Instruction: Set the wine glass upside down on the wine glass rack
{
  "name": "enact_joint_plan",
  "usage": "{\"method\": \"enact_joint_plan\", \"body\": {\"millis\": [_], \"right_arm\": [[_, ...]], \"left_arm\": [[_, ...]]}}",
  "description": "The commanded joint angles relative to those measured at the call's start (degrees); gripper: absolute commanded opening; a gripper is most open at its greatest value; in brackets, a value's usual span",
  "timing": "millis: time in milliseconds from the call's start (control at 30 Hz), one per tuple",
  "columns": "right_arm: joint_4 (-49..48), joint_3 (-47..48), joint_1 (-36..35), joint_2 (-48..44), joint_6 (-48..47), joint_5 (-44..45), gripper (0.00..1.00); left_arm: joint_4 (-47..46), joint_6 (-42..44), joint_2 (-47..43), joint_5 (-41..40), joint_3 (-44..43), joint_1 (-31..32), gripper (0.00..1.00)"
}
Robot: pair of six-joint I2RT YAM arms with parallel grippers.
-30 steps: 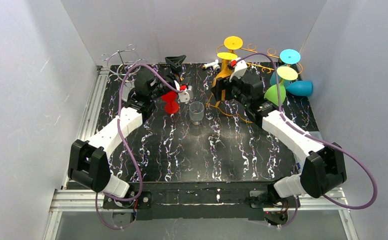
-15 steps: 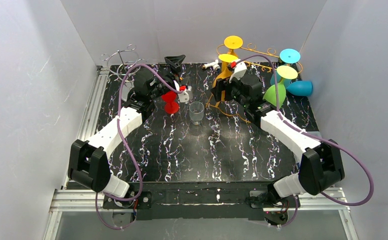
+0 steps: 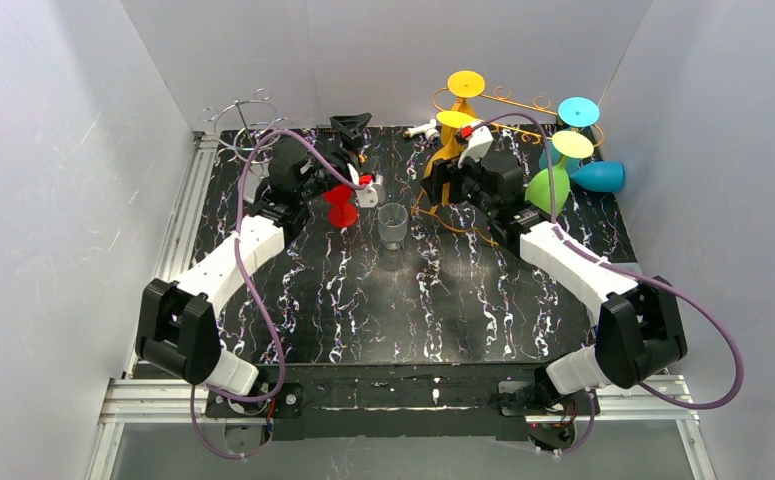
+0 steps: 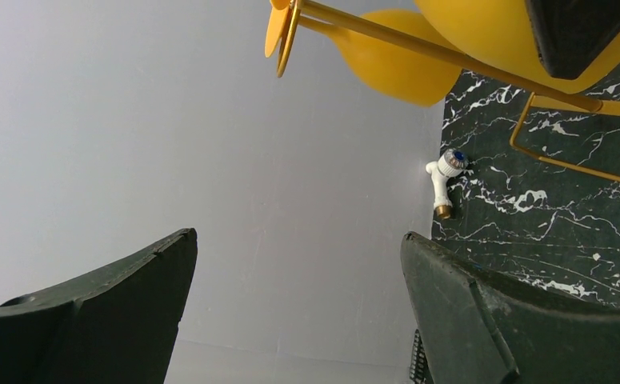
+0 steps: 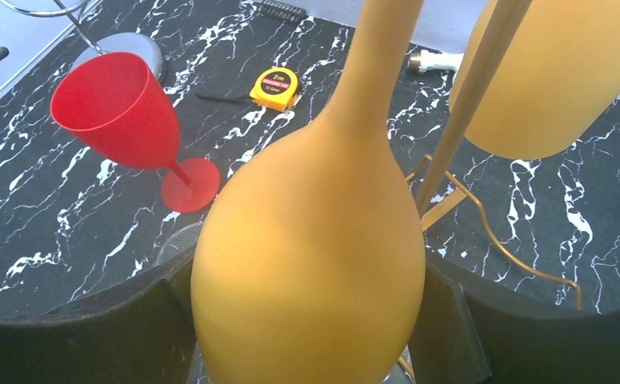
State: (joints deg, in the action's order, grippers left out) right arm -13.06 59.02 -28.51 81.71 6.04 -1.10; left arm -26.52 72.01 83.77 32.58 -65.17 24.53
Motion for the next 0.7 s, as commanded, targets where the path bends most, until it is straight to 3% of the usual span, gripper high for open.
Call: {"method": "enact_joint_plan", "body": {"millis": [0,33,67,133,667], "right_arm": [[-2.6,0.7,0.2,-0.4,0.5,-1.6,0.49],[-2.4,0.9,0.2,-0.4,0.5,-1.6,0.5],[-2.3,0.8,0.2,-0.5,0.8,-1.5,0.52],[-2.5,0.2,0.3,-0.7,1.2,-1.4,0.54],[-0.3,3.5,-0.5,2.0,-1.8,-2.2,0.5]], "left_arm": [[-0.7,0.1,-18.4,1.4,0.6,-0.3,0.98],[-0.7,0.2,-4.2,1.5,0.6,-0.3,0.98],[-0.8,0.2,-3.5,1.5,-4.2,-0.3,0.99],[-0.7,0.1,-3.3,1.6,0.5,-0.3,0.99],[-0.8,-0.3,-2.8,1.5,0.6,-0.4,0.99]]}}
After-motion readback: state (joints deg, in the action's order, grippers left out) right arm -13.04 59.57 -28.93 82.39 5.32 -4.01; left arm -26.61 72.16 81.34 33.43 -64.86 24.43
